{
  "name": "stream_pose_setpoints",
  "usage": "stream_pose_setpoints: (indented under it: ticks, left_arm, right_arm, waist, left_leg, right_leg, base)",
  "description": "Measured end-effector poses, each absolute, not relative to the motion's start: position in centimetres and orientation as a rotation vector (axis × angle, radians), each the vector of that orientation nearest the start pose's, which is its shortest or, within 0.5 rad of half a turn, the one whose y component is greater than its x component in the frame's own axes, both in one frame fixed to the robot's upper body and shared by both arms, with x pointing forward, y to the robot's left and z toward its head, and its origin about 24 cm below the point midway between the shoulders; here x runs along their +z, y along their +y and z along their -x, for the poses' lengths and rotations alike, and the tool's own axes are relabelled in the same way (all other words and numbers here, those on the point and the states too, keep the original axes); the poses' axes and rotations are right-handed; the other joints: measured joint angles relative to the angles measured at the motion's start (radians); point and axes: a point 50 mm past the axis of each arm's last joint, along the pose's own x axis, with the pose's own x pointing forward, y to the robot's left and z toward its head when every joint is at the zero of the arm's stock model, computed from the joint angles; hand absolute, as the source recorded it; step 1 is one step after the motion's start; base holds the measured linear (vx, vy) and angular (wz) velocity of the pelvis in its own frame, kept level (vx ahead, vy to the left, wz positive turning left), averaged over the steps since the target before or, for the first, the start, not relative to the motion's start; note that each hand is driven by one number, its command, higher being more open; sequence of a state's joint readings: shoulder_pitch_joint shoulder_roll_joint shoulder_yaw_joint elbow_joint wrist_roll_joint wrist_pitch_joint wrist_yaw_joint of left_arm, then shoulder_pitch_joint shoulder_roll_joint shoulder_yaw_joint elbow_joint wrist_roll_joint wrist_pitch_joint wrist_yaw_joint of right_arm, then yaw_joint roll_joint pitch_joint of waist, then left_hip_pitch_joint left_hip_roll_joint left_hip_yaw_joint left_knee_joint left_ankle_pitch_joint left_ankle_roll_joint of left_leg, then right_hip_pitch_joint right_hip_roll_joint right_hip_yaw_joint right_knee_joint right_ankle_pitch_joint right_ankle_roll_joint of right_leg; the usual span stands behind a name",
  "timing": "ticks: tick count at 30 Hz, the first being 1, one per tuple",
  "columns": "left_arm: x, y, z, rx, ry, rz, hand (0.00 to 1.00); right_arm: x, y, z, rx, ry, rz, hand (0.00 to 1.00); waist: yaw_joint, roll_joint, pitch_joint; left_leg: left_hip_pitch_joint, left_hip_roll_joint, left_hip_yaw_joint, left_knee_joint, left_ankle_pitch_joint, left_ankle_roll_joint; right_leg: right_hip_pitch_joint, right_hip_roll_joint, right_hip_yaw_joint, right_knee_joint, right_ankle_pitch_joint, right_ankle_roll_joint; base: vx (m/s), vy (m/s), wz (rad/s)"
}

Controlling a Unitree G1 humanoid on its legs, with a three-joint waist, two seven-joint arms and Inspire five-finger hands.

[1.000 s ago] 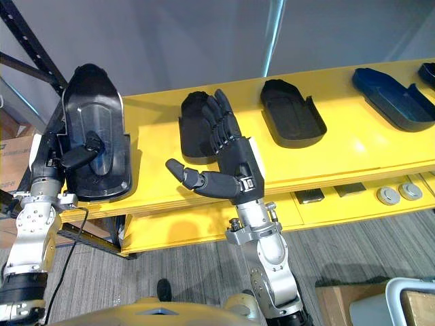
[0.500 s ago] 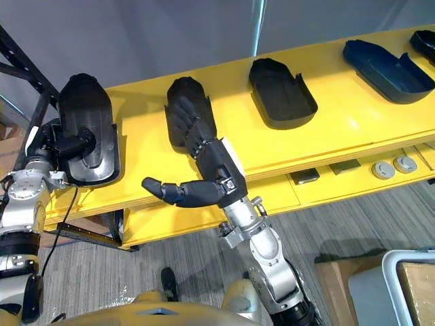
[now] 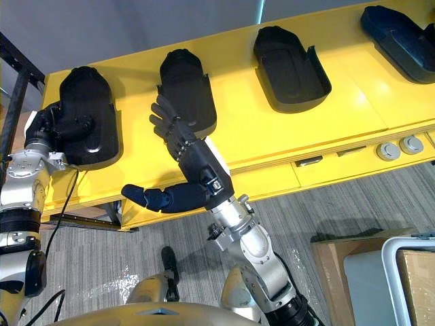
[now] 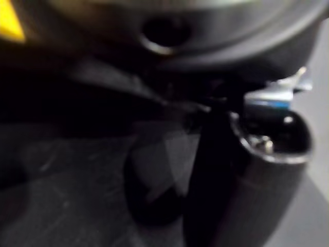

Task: Walk over and take three plastic housings, then place them on the shelf

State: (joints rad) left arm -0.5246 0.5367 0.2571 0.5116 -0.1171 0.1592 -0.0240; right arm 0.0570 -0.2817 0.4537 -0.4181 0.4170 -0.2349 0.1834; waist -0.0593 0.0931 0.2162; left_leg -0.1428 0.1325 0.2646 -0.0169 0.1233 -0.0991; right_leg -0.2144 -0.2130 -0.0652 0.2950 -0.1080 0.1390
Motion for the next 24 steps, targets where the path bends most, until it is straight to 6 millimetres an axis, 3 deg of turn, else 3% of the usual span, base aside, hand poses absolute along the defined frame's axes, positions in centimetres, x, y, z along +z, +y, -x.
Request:
stream_pose_setpoints:
  ticks: [7, 16, 21, 24]
  left_arm:
    - [14.3, 32.2, -33.5, 0.428, -0.002, -0.229, 1.0]
    - [19.1, 33.6, -33.2, 0.523, -0.202, -0.211, 1.0]
    - [21.7, 32.0, -33.1, 0.442, -0.374, -0.094, 1.0]
    - [24.6, 29.0, -32.4, 0.197, -0.55, 0.1, 1.0]
  right_arm:
    - [12.6, -7.8, -19.8, 0.684, -0.435, -0.273, 1.0]
    - [11.9, -7.7, -19.3, 0.678, -0.403, -0.282, 1.0]
    - [11.6, -7.7, -18.8, 0.669, -0.397, -0.264, 1.0]
    - [11.4, -7.9, -18.6, 0.658, -0.389, -0.256, 1.0]
  waist:
    - [-0.001, -0.014, 0.021]
    - [-0.002, -0.025, 0.031]
    - [-0.002, -0.027, 0.03]
    - [0.0, -0.035, 0.025]
  left_leg:
    - [-0.008, 0.004, 0.003, 0.008, 0.0, -0.001]
    - [0.005, 0.015, 0.007, 0.012, -0.004, -0.004]
    - [0.045, 0.015, 0.007, 0.006, -0.011, -0.004]
    - [0.08, 0.008, 0.009, -0.01, -0.011, -0.004]
  right_leg:
    - [-0.007, 0.004, 0.003, 0.0, 0.001, 0.0]
    - [0.023, 0.008, -0.003, -0.028, 0.012, 0.004]
    - [0.075, 0.008, -0.01, -0.057, 0.018, 0.005]
    - [0.113, 0.008, -0.015, -0.075, 0.02, 0.006]
  base:
    - [0.0, 0.0, 0.0]
    - [0.01, -0.001, 0.01]
    - [0.01, 0.004, 0.01]
    - [0.0, 0.0, 0.0]
